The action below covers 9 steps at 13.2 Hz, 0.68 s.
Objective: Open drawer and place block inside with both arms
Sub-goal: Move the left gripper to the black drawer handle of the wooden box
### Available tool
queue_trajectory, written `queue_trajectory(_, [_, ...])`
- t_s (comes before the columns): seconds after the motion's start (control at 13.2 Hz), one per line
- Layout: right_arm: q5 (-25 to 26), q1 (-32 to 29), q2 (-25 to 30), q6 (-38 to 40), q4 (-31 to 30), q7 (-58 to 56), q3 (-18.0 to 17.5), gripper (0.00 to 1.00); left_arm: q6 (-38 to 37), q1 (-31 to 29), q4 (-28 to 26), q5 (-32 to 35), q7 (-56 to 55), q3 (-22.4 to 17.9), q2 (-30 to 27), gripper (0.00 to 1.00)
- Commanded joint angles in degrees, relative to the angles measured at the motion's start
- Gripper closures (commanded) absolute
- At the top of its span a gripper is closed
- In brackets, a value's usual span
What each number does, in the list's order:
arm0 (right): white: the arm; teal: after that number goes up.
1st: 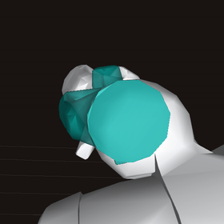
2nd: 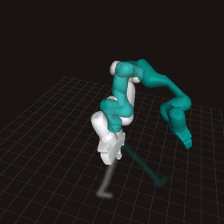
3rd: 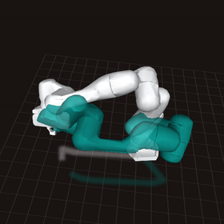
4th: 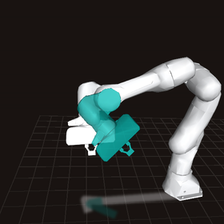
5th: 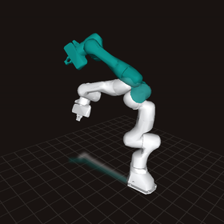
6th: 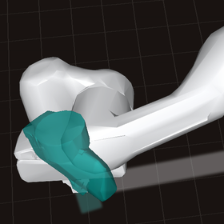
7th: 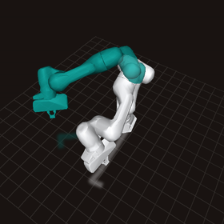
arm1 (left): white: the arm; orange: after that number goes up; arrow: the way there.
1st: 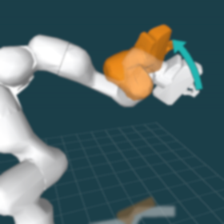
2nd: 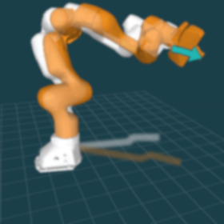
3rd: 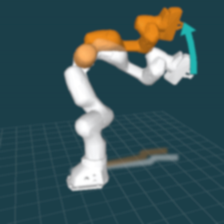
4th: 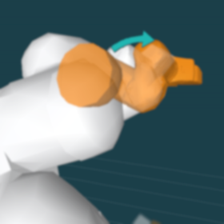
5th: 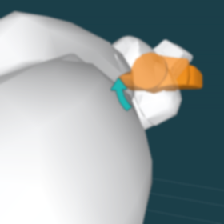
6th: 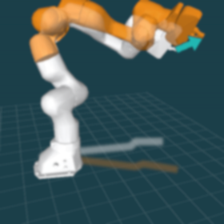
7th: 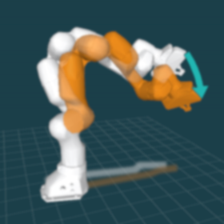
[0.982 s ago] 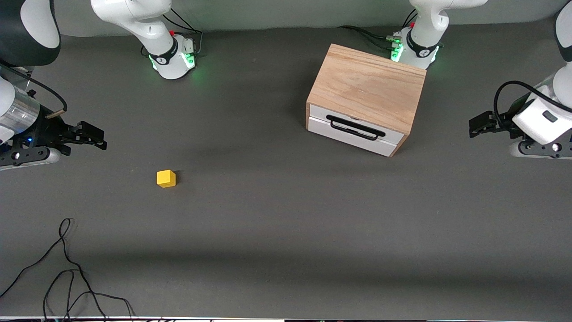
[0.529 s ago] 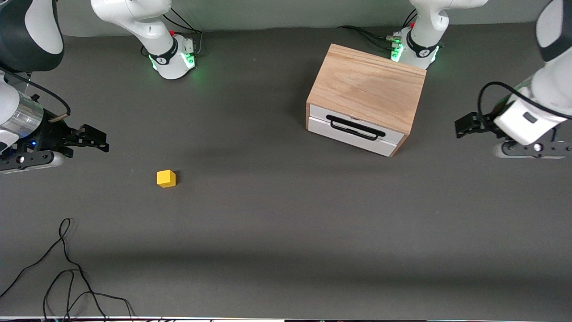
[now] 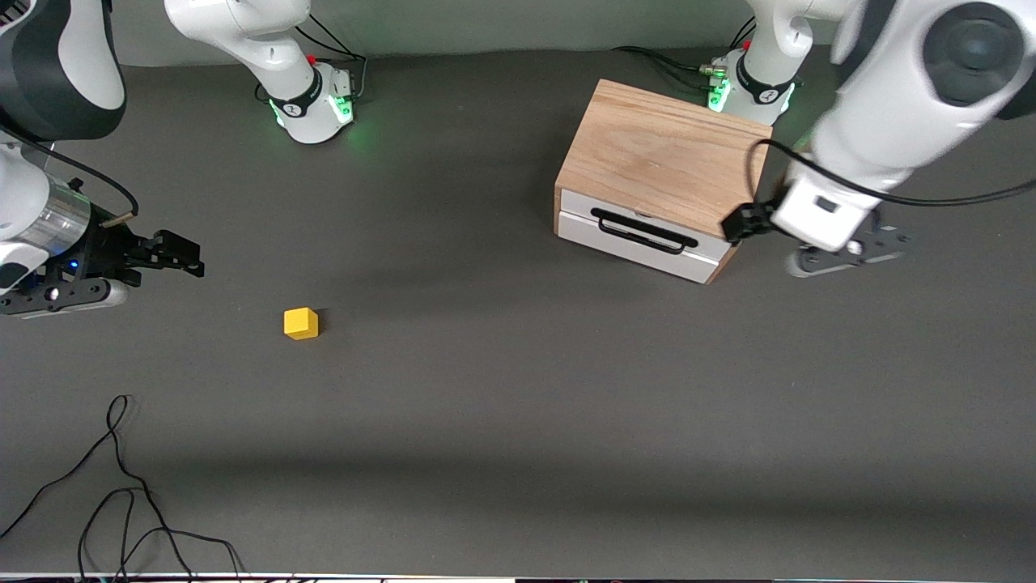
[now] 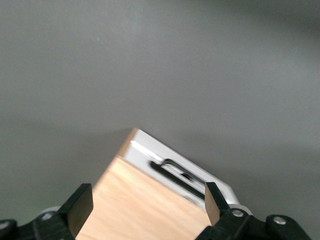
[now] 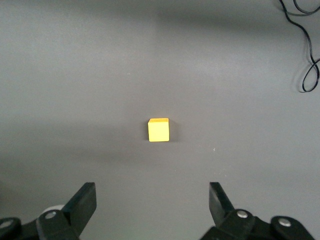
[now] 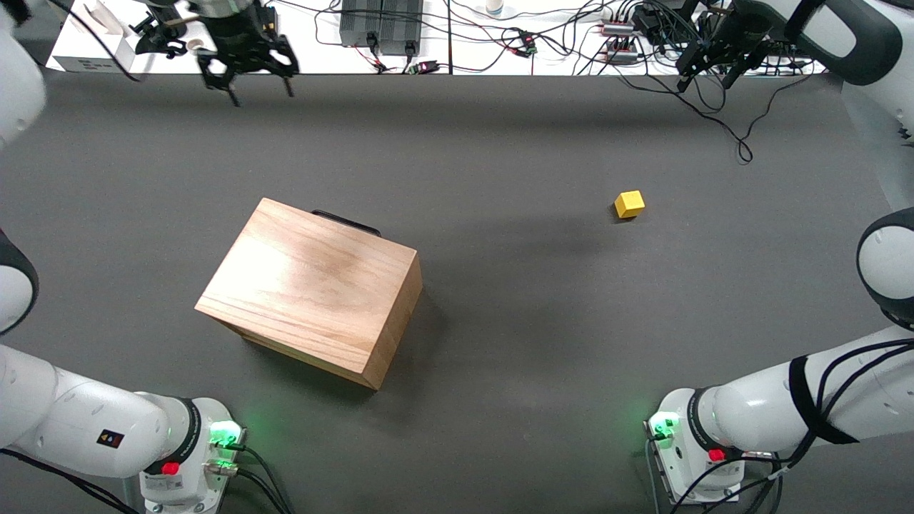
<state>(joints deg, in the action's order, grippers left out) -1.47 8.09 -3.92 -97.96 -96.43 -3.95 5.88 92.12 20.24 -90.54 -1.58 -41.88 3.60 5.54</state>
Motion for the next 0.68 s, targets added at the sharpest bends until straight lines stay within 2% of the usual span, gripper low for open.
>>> queue_trajectory(0.0, [0.1,0.3,0.3,-2.1,-2.1,0.3,0.1,0.00,3.0,6.2,-0.3,0.0,-16.5,-0.9,1.1,0.00])
queue_trajectory(0.23, [0.1,0.3,0.4,-4.5,-4.7,-0.4,0.1,0.00,4.6,10.2,0.3,-0.1,-35.0,-0.7,2.5,0.00])
queue_trajectory(0.6, [0.0,0.3,0.2,-7.1,-6.7,-1.8,0.2,0.00,3.4,12.2,0.5,-0.4,-52.9,-0.6,3.6,0.00])
